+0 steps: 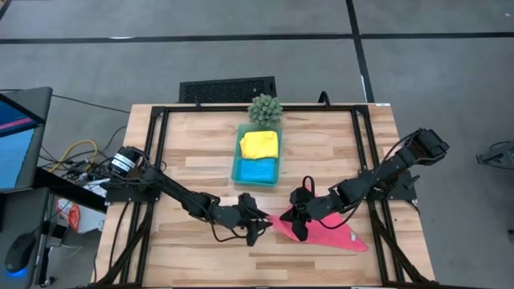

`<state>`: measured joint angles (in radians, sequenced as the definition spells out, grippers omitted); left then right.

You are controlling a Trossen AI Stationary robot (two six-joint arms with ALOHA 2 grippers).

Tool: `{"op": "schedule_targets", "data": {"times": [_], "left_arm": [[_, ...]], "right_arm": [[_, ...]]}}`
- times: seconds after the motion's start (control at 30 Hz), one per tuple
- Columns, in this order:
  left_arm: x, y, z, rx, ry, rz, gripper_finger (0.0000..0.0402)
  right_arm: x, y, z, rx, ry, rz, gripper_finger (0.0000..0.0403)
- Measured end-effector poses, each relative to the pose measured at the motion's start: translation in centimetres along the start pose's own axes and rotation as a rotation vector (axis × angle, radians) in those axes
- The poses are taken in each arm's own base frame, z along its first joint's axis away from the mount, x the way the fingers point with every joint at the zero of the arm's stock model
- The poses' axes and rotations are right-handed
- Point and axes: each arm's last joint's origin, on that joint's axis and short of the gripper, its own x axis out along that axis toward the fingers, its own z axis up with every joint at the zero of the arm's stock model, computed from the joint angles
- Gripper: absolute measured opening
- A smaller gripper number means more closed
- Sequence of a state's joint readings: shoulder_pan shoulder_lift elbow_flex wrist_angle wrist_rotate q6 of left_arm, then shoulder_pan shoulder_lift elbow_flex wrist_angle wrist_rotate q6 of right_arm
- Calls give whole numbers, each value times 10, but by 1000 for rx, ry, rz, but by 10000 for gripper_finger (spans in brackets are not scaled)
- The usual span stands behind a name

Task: Fold microfiber towels
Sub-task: Fold the pink micro fiber cloth

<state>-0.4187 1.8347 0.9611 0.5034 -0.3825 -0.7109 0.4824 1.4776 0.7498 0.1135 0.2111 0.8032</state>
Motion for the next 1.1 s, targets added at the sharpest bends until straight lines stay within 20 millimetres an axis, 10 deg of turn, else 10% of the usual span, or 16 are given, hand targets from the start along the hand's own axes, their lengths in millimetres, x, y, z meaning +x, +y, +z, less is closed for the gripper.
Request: {"op": "schedule_targets", "data": {"times": [0.63,1.1], "left_arm": [[5,7,7,-20,54,-45,1],[-6,-3,-20,-85,218,-15,0]], "right_arm": [[0,-1,0,-51,9,-7,18],[-16,-78,0,-174,398,-487,147]]}}
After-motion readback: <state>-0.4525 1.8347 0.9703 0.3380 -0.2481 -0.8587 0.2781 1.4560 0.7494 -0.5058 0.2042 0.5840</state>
